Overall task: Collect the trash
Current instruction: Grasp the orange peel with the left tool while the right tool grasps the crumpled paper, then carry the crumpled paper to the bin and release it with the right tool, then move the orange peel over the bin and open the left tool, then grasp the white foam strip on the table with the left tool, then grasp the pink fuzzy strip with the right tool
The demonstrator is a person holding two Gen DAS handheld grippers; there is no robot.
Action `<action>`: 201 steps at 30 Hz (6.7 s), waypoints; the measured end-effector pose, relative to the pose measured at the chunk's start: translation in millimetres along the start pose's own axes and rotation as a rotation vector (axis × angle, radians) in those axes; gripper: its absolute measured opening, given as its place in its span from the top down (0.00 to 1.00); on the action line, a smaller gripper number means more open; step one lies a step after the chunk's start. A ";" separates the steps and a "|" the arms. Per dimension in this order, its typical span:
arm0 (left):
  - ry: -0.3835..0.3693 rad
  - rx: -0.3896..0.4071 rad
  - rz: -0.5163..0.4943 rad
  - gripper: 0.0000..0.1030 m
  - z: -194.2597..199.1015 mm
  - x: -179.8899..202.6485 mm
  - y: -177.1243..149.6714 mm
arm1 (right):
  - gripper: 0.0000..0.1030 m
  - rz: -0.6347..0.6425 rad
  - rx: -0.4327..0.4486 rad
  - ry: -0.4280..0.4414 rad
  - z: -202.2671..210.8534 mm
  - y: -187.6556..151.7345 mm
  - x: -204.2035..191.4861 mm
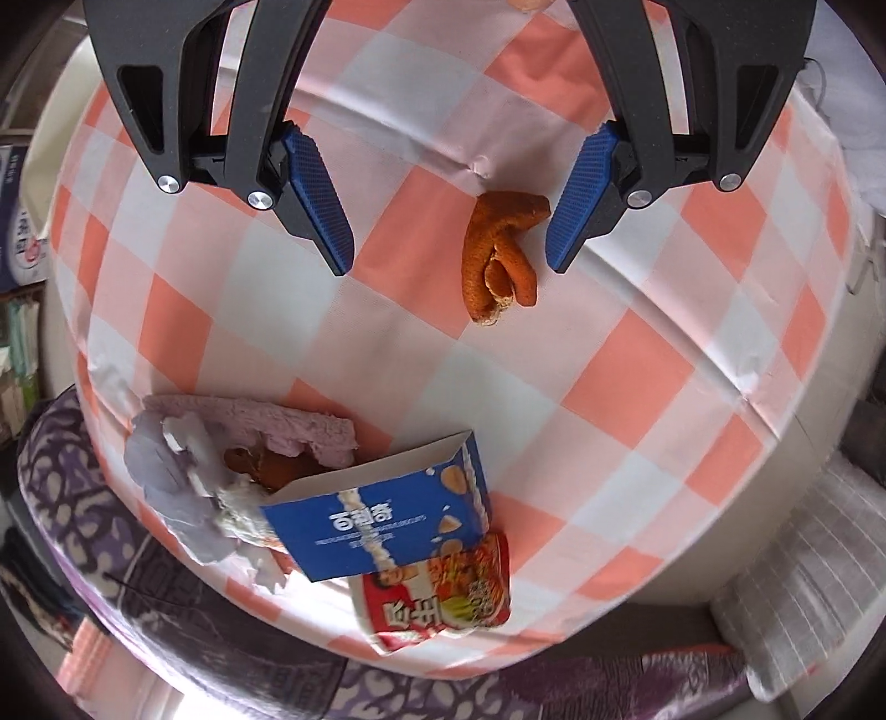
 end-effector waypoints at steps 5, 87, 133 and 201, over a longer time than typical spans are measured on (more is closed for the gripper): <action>-0.044 -0.056 0.025 0.63 -7.6 -18.2 2.2 | 0.07 0.026 -0.021 0.007 -11.6 -3.4 -18.3; -0.284 0.223 -0.100 0.78 131.4 76.4 -58.4 | 0.48 0.126 0.145 0.086 46.4 -22.4 -10.1; -0.459 -0.025 -0.676 0.48 63.6 340.5 -204.6 | 0.19 -0.462 0.225 0.040 103.8 -1.9 236.9; -0.139 0.201 -0.009 0.76 118.9 22.8 -47.7 | 0.10 0.334 -0.050 -0.010 -33.3 -45.7 -76.1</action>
Point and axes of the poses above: each gripper's, at about its wrist camera, not at the fingertips, and z roughly against the way its jaws point, x to its right, y to its top, the point moved 4 cm from there along -z, roughly the way its jaws point, and after that the axes turned 10 degrees about -x, right-handed, at the moved point
